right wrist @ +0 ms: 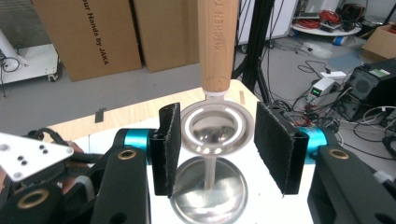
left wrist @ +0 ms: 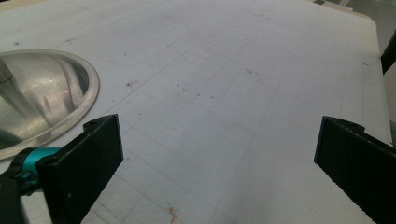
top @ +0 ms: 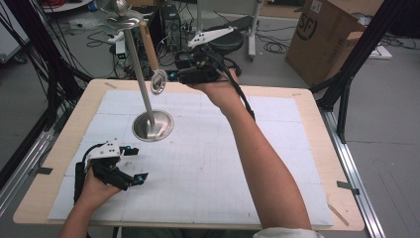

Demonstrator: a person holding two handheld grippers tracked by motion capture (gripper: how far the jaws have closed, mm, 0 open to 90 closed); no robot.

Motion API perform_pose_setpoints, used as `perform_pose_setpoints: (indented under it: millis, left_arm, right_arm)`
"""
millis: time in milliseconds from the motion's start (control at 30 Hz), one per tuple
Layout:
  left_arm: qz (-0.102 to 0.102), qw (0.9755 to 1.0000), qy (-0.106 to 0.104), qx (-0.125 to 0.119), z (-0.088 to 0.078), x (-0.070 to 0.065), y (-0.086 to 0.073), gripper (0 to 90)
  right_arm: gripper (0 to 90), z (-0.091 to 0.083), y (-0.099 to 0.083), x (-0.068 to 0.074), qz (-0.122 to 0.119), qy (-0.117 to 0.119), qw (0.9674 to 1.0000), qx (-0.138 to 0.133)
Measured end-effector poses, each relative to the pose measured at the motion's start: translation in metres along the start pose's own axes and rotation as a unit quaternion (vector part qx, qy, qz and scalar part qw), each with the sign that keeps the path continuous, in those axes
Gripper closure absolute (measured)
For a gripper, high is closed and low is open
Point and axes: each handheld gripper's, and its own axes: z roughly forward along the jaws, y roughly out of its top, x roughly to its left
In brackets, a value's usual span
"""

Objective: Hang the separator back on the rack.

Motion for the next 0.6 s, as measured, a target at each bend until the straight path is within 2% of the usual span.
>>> perform_pose_setpoints:
  millis: [33,133,200,400,600]
  left_arm:
    - [0.0,1.0,0.0,0.001,0.0,0.0,0.0,1.8]
    - [0.0,1.0,0.0,0.001,0.0,0.0,0.0,1.7]
    - [0.002,1.0,0.0,0.002,0.0,0.0,0.0,1.8]
    - [-0.005,0.9999,-0.004,0.01,0.002,0.001,-0.001,1.7]
    - [-0.003,1.0,-0.002,0.006,0.001,0.001,0.0,1.7]
  right_arm:
    - [48.8,-0.008,-0.003,-0.001,-0.001,-0.004,1.0,0.002]
    - [46.8,-0.014,-0.006,-0.001,0.0,-0.011,0.9999,0.0]
    - [43.8,-0.026,-0.01,-0.003,0.001,-0.02,0.9998,-0.002]
    - [39.4,-0.047,-0.016,-0.006,0.004,-0.031,0.9995,-0.008]
    - [36.6,-0.065,-0.022,-0.007,0.006,-0.038,0.9992,-0.007]
